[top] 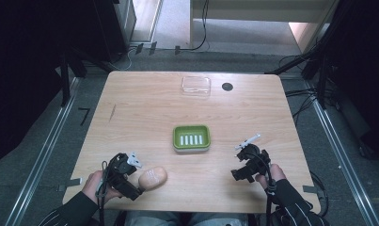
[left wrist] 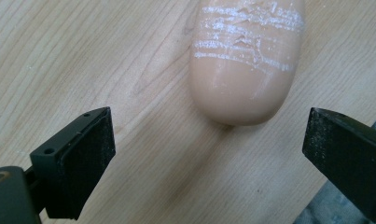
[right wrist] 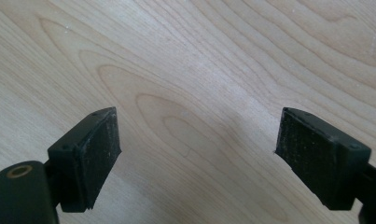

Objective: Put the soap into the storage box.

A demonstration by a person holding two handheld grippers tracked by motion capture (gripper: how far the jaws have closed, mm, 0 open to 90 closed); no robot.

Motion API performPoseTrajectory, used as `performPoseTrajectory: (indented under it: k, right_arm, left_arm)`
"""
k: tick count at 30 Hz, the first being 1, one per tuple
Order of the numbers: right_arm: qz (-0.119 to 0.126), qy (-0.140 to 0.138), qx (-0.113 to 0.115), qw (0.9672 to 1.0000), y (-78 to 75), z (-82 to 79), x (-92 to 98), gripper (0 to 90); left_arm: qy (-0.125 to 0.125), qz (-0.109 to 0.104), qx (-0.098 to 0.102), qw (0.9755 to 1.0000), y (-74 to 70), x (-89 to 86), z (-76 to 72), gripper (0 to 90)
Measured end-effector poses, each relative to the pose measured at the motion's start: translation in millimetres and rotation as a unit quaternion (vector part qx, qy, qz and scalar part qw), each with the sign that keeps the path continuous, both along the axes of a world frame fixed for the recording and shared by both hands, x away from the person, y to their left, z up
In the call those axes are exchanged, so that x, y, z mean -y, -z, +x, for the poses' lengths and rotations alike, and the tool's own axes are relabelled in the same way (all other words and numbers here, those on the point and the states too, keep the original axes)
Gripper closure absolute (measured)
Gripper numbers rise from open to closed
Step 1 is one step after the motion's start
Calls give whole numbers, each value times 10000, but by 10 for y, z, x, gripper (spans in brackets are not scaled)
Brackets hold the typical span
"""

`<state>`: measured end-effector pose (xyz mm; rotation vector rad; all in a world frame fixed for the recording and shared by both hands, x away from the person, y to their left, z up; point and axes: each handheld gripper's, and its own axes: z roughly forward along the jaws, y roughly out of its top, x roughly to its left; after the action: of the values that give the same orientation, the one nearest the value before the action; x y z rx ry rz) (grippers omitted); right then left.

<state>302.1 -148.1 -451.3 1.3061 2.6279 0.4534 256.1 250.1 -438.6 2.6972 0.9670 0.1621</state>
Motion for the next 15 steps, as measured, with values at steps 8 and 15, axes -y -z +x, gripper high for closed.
performPoseTrajectory:
  k: [8,15]
  right_arm:
    - [-37,-49,0,10000,4,-2,-21,141]
    - [-80,-87,-53,9999,15,3,-50,141]
  left_arm:
    - [11,-2,6,10000,-5,3,5,31]
    - [65,-36,-27,10000,17,4,2,31]
